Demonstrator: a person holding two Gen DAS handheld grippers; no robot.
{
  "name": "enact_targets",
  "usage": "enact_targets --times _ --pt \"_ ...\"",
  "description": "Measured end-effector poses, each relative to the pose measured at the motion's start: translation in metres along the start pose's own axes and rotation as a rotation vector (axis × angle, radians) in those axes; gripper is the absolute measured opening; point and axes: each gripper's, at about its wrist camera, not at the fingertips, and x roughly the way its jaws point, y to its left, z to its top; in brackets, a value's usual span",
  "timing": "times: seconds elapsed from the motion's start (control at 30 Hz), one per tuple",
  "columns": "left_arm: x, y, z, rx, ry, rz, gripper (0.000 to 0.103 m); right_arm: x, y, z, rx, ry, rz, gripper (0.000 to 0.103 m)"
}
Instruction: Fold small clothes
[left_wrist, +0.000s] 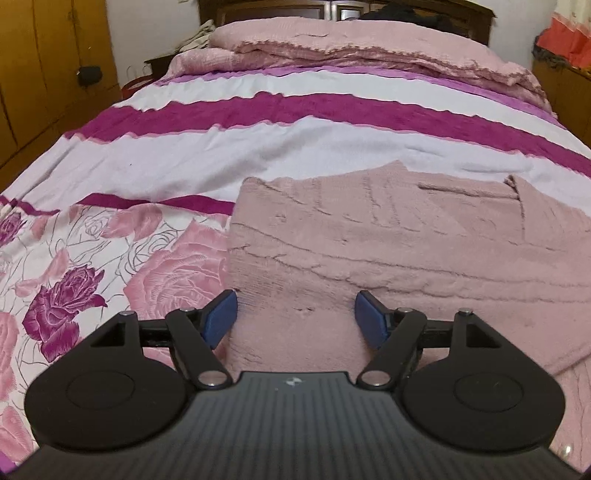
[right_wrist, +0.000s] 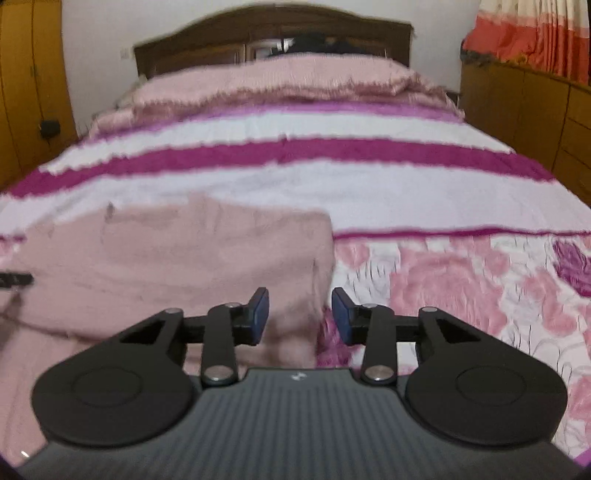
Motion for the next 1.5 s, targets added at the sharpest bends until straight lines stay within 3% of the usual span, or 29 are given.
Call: enact_targets --times 0.17,0.23,0.3,0.43,0.6,0.73,0.83,1.1,1.33,1.5 --pt "0.005 0.002 0.007 -0.025 0.004 0.004 0.077 0.018 0.015 0.016 -0.031 -0.006 0.072 0.04" --pt "0.011 0.002 0.008 -0.017 0.019 0.02 0.079 0.038 0.021 0.013 -0.037 0.06 0.096 0.04" --pt "0.02 0.004 0.008 -0.027 0.039 0.029 0.086 0.064 0.023 0.003 -0.044 0.145 0.062 0.039" --pt "0.035 0.014 0.011 -0.049 0.044 0.03 0.098 0.076 0.02 -0.008 -0.018 0.083 0.048 0.039" --pt "0.035 0.014 0.017 -0.004 0.04 0.026 0.1 0.069 0.021 -0.003 -0.001 0.076 0.043 0.04" --pt "0.009 0.018 0.013 0.027 0.031 0.015 0.099 0.039 0.017 -0.001 0.042 0.075 0.071 0.043" --pt "-0.021 0.018 0.006 0.058 0.006 0.005 0.099 0.007 0.017 -0.001 0.031 0.048 0.097 0.053" --pt "-0.12 0.018 -0.028 0.156 -0.079 -0.038 0.099 -0.081 0.015 -0.007 -0.025 -0.008 0.166 0.053" --pt "-0.179 0.015 -0.075 0.157 -0.055 -0.111 0.099 -0.127 0.025 -0.043 -0.058 0.0 0.201 0.054" --pt "-0.203 0.001 -0.115 0.245 -0.054 -0.1 0.099 -0.142 0.04 -0.08 -0.108 0.051 0.225 0.054"
